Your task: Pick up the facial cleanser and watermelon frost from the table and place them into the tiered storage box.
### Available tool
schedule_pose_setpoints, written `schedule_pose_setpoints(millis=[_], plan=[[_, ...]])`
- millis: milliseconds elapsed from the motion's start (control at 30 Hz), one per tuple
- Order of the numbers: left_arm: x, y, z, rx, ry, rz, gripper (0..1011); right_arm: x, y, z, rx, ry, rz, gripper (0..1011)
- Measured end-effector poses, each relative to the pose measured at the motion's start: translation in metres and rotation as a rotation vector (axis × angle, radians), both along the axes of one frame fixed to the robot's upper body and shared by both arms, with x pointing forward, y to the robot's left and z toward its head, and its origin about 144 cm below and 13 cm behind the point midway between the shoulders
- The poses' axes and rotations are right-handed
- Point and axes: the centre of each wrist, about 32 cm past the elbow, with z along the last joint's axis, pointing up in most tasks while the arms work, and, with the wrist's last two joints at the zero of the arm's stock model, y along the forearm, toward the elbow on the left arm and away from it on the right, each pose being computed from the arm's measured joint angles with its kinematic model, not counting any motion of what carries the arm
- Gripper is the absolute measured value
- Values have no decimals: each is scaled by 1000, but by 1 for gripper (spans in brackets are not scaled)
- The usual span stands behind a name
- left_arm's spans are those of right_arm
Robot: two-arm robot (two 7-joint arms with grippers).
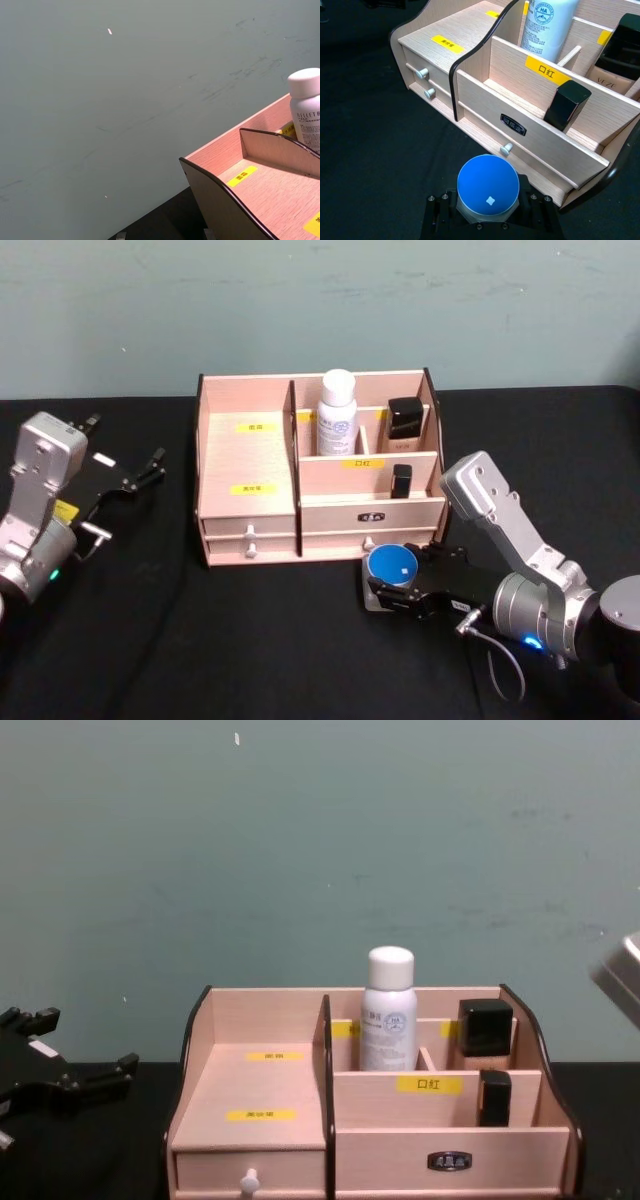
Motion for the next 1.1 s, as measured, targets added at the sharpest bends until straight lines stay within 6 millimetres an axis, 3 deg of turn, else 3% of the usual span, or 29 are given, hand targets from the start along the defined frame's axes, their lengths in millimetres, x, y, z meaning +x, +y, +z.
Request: schedule_pose_setpoints(millis=[433,667,1100], plan=[[0,0,0,0,0,0,1001,2,0,13,44,-47,33,718],[0,0,0,0,0,0,1001,10,14,40,76,-116,95,718],[0,0,0,0,0,0,1001,30,44,65,103,-165,189,718]])
